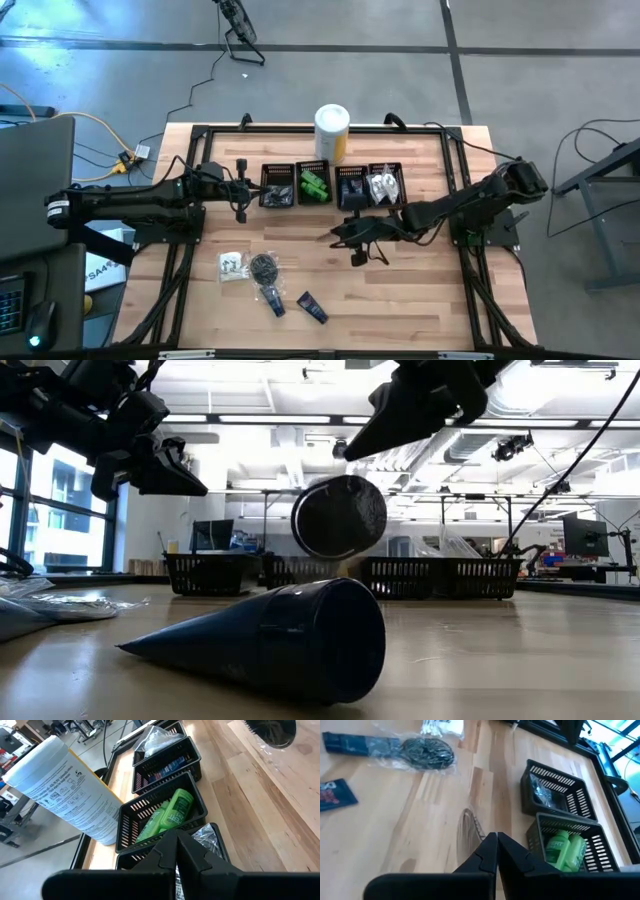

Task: Pick & Place Travel size toiletries
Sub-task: Put the right hairbrush into the left black bin

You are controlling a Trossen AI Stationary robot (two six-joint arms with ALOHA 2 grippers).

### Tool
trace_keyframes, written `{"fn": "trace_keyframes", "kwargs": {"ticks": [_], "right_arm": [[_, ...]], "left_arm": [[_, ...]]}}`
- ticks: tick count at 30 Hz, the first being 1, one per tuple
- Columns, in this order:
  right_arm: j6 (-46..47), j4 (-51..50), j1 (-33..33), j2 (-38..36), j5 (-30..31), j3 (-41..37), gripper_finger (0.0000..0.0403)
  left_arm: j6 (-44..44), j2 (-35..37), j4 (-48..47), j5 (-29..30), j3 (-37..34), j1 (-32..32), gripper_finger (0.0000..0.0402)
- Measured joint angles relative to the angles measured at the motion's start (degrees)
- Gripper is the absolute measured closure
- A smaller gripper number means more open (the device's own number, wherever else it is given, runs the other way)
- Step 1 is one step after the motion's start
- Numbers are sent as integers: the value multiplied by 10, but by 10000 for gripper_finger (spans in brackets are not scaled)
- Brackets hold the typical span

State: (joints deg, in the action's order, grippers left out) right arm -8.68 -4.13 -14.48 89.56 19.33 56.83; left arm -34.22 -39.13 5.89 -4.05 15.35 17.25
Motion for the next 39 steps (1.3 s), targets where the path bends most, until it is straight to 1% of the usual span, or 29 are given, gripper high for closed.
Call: {"fn": "trace_keyframes", "kwargs": {"ticks": [14, 17, 20, 25, 28, 30, 32, 35, 39], "right_arm": [[1, 0, 19, 0, -4, 0, 401], [-1, 0, 20, 0, -5, 0, 401], [0, 0, 21, 0, -9, 0, 401], [1, 1, 26, 0, -14, 0, 401], [1, 10, 27, 0, -15, 0, 401], [1, 21, 27, 0, -15, 0, 401], [-1, 34, 27, 0, -15, 0, 401], [-1, 53, 27, 0, -14, 0, 401], [-1, 74, 27, 0, -13, 0, 401]], "left_arm": [[21, 0, 6, -1, 0, 0, 398], [22, -3, 5, -28, 0, 0, 394], [40, -12, 13, -47, 0, 0, 366], [52, -30, 21, -52, 0, 0, 278], [60, -45, 50, -91, 0, 0, 232], [78, -57, 76, -120, 0, 0, 211], [94, -71, 106, -142, 0, 0, 199], [110, -97, 143, -164, 0, 0, 194], [115, -134, 191, -162, 0, -18, 193]]}}
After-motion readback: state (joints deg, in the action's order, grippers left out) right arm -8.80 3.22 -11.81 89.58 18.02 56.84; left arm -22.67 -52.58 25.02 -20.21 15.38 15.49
